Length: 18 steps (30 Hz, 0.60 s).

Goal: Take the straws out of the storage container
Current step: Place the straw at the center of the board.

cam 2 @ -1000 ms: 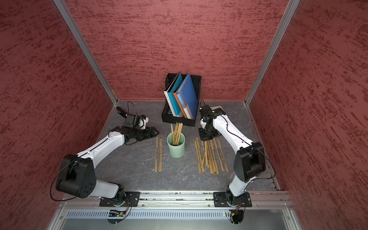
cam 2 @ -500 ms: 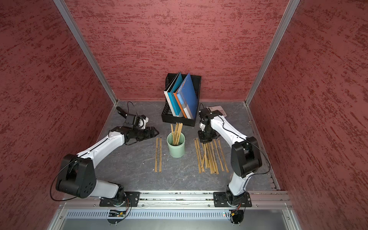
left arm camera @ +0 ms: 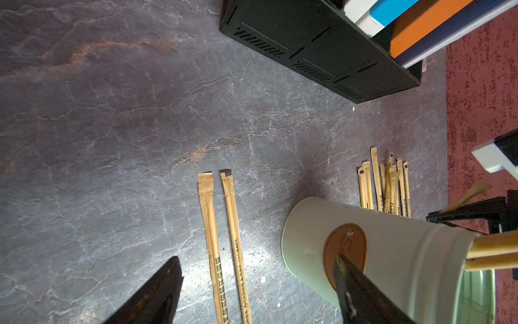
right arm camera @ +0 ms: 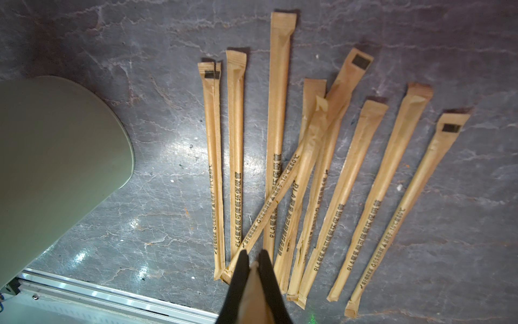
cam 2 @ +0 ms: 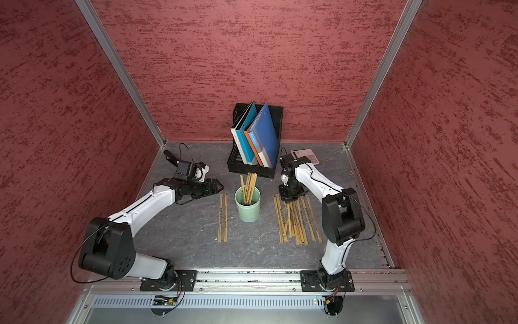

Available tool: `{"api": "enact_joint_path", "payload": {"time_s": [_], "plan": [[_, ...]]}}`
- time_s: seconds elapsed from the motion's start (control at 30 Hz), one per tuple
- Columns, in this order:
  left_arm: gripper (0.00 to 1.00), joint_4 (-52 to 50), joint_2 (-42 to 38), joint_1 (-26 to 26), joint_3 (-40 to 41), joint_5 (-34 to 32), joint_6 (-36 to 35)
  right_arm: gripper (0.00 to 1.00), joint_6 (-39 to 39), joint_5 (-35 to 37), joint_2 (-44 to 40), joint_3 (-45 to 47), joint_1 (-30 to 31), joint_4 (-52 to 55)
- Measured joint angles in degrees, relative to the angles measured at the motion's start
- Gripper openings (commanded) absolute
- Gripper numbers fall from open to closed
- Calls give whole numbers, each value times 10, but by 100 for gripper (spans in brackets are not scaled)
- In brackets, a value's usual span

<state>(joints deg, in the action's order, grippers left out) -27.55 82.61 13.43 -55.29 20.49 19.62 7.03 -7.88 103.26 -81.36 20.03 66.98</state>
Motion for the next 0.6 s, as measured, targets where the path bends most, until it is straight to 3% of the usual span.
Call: {"api": "enact_joint_path", "payload": {"time_s": [0.6], "plan": [[85, -10, 0, 0, 0, -2, -2, 14, 0, 6, 8, 2, -7, -12]]}}
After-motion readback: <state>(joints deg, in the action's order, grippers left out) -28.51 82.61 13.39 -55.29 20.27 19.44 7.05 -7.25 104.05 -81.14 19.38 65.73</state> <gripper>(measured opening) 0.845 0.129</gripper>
